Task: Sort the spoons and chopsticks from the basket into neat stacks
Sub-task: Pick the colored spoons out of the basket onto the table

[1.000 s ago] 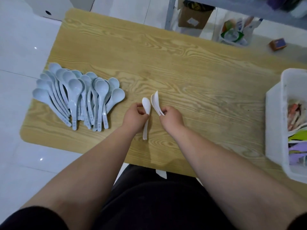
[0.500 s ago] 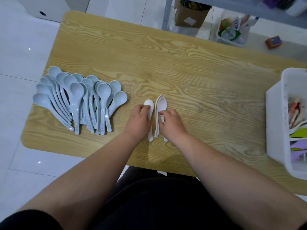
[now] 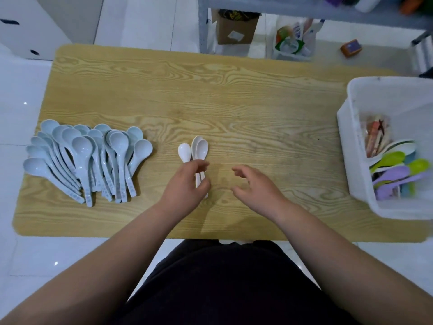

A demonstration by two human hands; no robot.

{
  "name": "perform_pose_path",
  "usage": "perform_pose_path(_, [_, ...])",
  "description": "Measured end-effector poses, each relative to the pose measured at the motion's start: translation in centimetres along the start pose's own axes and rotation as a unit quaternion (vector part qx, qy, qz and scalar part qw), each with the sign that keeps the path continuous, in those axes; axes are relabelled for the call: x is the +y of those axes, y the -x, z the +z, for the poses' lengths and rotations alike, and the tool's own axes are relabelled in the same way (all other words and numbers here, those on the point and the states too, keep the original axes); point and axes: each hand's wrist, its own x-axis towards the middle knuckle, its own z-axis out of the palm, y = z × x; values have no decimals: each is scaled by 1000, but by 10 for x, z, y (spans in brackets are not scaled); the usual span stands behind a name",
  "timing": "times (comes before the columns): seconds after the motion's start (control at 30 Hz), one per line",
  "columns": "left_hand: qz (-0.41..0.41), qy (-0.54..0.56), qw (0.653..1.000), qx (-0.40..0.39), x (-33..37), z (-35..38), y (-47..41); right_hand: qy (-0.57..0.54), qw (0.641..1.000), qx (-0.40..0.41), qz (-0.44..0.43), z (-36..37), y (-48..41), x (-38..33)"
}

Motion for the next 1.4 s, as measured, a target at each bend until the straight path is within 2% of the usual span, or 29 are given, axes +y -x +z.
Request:
perform_pose_path(0.1, [17, -6, 999, -36, 22, 20, 13, -11, 999, 28, 10, -21, 42, 35])
perform_pose_path(0.3, [88, -109, 985, -101, 82, 94, 12, 50, 993, 105, 7, -76, 103, 119])
perform_pose_path(0.43, [148, -164, 967, -127, 149, 162, 4, 103, 973, 199, -56, -123, 137, 181])
perform_pose_path(0.5, [170, -177, 961, -125, 182, 195, 1, 121, 966, 220, -63, -146, 149, 212])
perform_pose_path(0.7, [237, -244, 933, -120, 256, 272, -5, 179, 963, 200, -23, -194, 166, 298])
perform_pose_path(0.87, [327, -347, 869, -131, 268, 304, -17, 221, 958, 182, 6, -216, 165, 330])
perform_pose_path(1.0, [296, -435, 826, -201, 278, 317, -31, 262, 954, 144, 42, -225, 157, 347])
perform_pose_path(1.13, [294, -496, 787, -220, 295, 326, -49, 272, 954, 112, 48, -233, 150, 351])
perform_pose_path(1.23, [254, -488, 801, -234, 304, 336, -67, 262, 958, 112, 35, -242, 138, 351])
perform_pose_path(1.33, [184, -423, 856, -235, 313, 350, -88, 223, 967, 122, 4, -255, 120, 356])
perform_pose_path(1.4, [147, -390, 883, -215, 317, 360, -107, 238, 962, 129, -27, -267, 101, 361])
